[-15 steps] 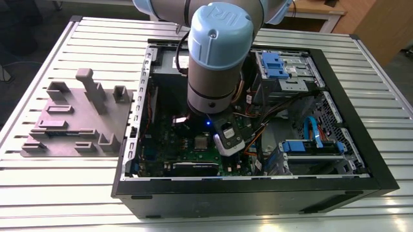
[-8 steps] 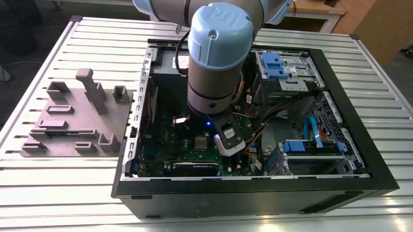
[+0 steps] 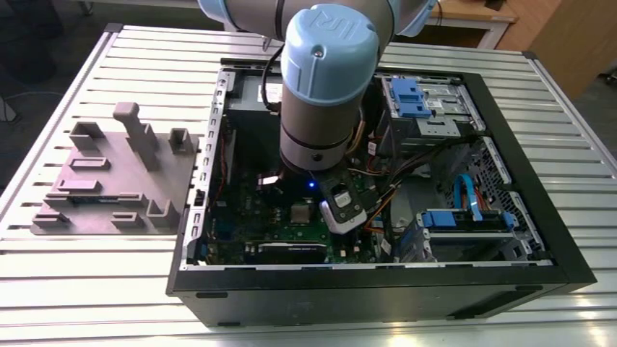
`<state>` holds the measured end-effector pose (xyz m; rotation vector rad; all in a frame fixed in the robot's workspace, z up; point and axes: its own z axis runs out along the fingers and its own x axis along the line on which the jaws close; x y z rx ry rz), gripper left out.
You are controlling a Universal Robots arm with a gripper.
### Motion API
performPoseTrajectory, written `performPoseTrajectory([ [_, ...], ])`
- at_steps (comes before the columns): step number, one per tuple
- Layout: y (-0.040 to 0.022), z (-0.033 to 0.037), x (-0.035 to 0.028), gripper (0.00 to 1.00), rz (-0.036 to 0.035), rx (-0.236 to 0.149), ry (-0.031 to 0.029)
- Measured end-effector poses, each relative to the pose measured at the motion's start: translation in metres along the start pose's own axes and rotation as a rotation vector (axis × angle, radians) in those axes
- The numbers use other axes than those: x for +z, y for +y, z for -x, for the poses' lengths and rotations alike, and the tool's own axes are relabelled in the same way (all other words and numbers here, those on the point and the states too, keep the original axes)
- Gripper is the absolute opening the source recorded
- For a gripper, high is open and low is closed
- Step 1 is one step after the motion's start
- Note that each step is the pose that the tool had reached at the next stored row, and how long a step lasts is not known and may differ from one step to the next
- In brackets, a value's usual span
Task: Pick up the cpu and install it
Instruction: 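Place the cpu into insertion slot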
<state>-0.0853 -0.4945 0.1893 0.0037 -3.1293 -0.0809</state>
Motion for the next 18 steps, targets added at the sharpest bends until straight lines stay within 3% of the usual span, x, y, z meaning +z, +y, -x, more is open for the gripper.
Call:
performPoseTrajectory([
  [6,0.0000,0.0000,0.0002,0.46,0.0003,0.000,-0.0002],
  [7,0.0000,0.0000,0.0002,0.53,0.0002,0.000,-0.0001],
  [10,0.0000,0.0000,-0.0008,0.53,0.0005,0.000,0.0001],
  [18,0.0007,-0.0002,-0.0138,0.53,0.0008,0.000,0.0018],
])
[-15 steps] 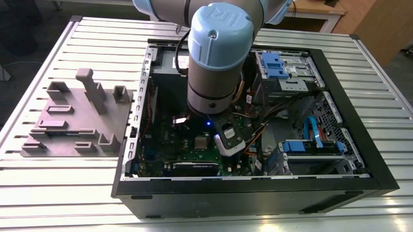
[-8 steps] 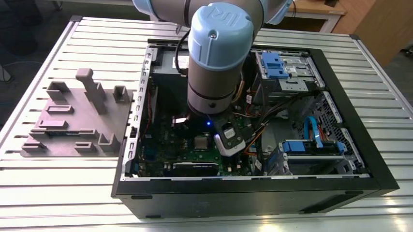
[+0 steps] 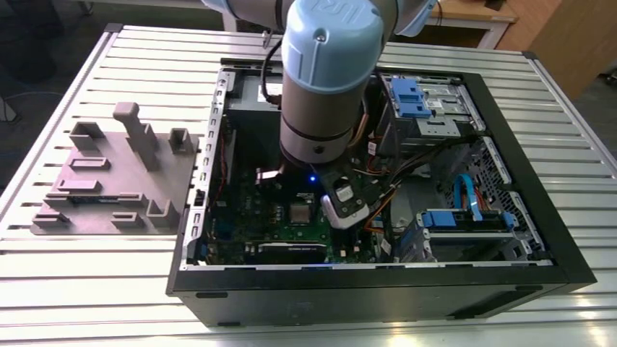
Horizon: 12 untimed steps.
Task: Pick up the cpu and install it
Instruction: 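Place the cpu into insertion slot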
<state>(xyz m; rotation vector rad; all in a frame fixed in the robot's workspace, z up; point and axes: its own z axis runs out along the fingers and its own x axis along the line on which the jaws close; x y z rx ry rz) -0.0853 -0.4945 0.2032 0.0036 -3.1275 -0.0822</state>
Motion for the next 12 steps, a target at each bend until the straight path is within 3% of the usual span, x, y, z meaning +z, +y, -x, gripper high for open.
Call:
performPoseTrajectory([
  [3,0.0003,0.0000,-0.0052,0.51,-0.0001,0.000,0.0019],
  [5,0.0004,-0.0001,-0.0086,0.39,-0.0001,0.000,0.0031],
  [6,0.0005,-0.0001,-0.0101,0.39,-0.0001,0.000,0.0036],
  [8,0.0006,-0.0001,-0.0109,0.27,0.0002,0.000,0.0039],
  [10,0.0006,-0.0001,-0.0109,0.27,0.0000,0.000,0.0041],
  [11,0.0006,-0.0001,-0.0107,0.21,0.0000,0.000,0.0041],
  [12,0.0005,-0.0001,-0.0106,0.21,-0.0002,0.000,0.0042],
])
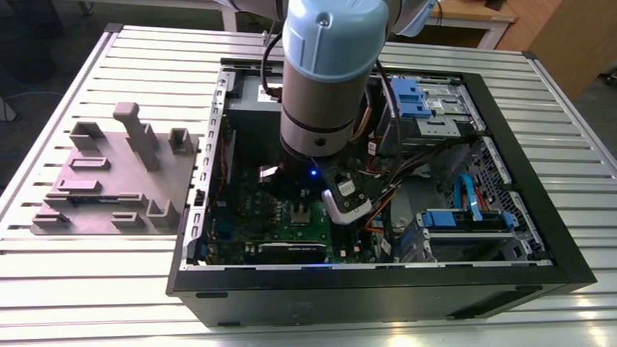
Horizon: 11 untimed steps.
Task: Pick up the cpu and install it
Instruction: 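Place the cpu into insertion slot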
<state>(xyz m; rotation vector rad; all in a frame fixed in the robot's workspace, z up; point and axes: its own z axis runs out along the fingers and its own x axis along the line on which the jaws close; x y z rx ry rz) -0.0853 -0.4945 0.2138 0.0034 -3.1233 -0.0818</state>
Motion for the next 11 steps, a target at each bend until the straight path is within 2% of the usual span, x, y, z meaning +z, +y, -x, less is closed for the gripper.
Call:
performPoseTrajectory([
  [4,0.0004,0.0001,0.0008,0.22,0.0003,0.004,-0.0004],
  [6,0.0017,0.0001,0.0013,0.34,0.0003,0.015,-0.0009],
  [8,0.0028,0.0001,0.0025,0.34,0.0006,0.023,-0.0015],
  [9,0.0031,0.0002,0.0033,0.40,0.0007,0.026,-0.0016],
  [11,0.0030,0.0002,0.0052,0.40,0.0007,0.028,-0.0017],
])
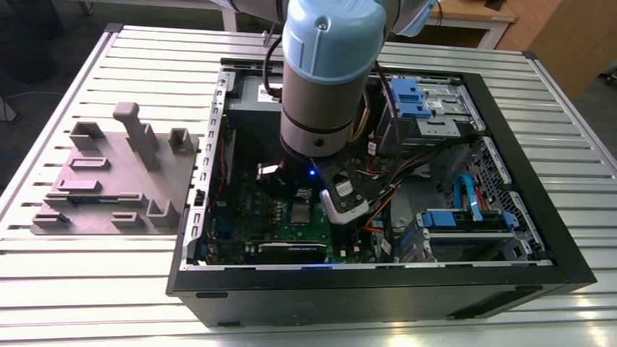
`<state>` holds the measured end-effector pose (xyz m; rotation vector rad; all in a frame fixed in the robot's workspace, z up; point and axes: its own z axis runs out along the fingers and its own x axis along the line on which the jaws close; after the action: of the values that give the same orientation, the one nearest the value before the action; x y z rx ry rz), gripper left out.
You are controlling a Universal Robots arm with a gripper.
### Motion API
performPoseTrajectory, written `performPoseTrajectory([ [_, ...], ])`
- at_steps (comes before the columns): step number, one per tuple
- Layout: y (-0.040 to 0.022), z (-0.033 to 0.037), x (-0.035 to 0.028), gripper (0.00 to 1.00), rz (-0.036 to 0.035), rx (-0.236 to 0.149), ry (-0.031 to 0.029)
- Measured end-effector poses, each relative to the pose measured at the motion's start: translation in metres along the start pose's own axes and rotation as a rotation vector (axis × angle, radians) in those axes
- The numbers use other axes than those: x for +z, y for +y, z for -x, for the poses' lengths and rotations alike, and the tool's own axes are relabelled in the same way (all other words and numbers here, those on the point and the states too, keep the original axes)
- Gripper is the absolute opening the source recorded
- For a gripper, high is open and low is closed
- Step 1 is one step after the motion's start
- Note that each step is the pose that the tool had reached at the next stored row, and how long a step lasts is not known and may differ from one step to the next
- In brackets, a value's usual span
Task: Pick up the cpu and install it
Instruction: 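Place the cpu into insertion slot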
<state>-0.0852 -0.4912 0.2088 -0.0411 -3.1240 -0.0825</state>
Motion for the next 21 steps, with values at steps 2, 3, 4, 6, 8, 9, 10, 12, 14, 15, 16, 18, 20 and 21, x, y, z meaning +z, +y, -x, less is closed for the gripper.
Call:
performPoseTrajectory([
  [2,-0.0001,0.0000,0.0021,0.40,0.0002,0.002,-0.0001],
  [3,-0.0001,0.0000,0.0021,0.40,0.0000,0.002,0.0000],
  [4,-0.0002,0.0000,0.0022,0.40,-0.0001,0.002,0.0001],
  [6,-0.0001,0.0000,0.0032,0.41,0.0005,0.002,-0.0002],
  [8,-0.0002,0.0000,0.0046,0.47,0.0012,0.002,-0.0002],
  [9,-0.0002,0.0001,0.0056,0.47,0.0021,0.002,-0.0001],
  [10,0.0000,0.0001,0.0065,0.47,0.0030,0.002,-0.0001],
  [12,0.0004,0.0003,0.0084,0.47,0.0049,0.003,0.0000],
  [14,0.0006,0.0004,0.0092,0.47,0.0055,0.005,-0.0001],
  [15,0.0007,0.0004,0.0095,0.47,0.0055,0.006,-0.0001],
  [16,0.0008,0.0004,0.0099,0.47,0.0057,0.006,-0.0001],
  [18,0.0008,0.0005,0.0106,0.49,0.0059,0.008,-0.0003],
  [20,0.0010,0.0007,0.0116,0.55,0.0063,0.008,-0.0004],
  [21,0.0011,0.0008,0.0121,0.55,0.0066,0.009,-0.0003],
])
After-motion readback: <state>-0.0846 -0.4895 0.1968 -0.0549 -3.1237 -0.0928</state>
